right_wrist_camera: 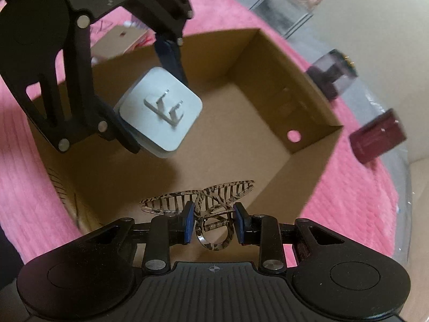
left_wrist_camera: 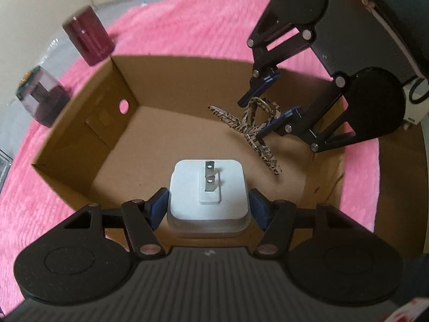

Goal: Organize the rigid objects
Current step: 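Carry the white adapter and brown hair clip over the cardboard box with both tools, then open both tools to drop the adapter and hair clip into the box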

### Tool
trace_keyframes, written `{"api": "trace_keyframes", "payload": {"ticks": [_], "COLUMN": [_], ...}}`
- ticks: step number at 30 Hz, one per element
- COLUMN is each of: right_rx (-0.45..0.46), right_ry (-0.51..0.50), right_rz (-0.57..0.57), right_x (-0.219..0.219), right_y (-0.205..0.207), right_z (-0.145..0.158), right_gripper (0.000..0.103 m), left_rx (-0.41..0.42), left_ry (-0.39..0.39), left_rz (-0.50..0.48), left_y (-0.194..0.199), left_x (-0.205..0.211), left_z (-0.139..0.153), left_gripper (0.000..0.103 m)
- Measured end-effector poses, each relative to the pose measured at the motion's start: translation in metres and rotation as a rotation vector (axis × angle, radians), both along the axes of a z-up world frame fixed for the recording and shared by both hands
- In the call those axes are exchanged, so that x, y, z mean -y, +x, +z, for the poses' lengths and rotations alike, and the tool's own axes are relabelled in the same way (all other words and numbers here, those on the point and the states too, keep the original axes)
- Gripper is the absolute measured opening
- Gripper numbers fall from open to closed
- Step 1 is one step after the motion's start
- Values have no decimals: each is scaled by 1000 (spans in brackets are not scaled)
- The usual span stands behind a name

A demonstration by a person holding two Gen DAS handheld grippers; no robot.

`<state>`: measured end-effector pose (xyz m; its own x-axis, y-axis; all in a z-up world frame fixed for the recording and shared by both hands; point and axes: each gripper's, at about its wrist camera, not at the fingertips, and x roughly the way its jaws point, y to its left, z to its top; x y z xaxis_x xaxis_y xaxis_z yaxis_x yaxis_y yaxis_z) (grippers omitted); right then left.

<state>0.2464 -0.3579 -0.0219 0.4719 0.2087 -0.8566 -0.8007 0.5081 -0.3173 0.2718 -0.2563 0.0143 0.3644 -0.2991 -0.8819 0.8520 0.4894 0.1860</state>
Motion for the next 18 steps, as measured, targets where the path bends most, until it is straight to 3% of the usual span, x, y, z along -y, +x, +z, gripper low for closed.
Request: {"api": "trace_keyframes", "payload": {"ticks": [8, 18], "right_rx": [-70, -151], "right_ry": [-38, -39], "right_rz": [45, 28], "right_x": [-9, -10], "right_y": [17, 29], "right_z": [-21, -23], "right_gripper": [27, 27], "left_rx": [-33, -74], "left_ry": [65, 98], "left_rz": [-7, -22], "left_y": [7, 8], "left_x": [4, 6], "left_z": [-25, -37], "left_gripper": [60, 60]}}
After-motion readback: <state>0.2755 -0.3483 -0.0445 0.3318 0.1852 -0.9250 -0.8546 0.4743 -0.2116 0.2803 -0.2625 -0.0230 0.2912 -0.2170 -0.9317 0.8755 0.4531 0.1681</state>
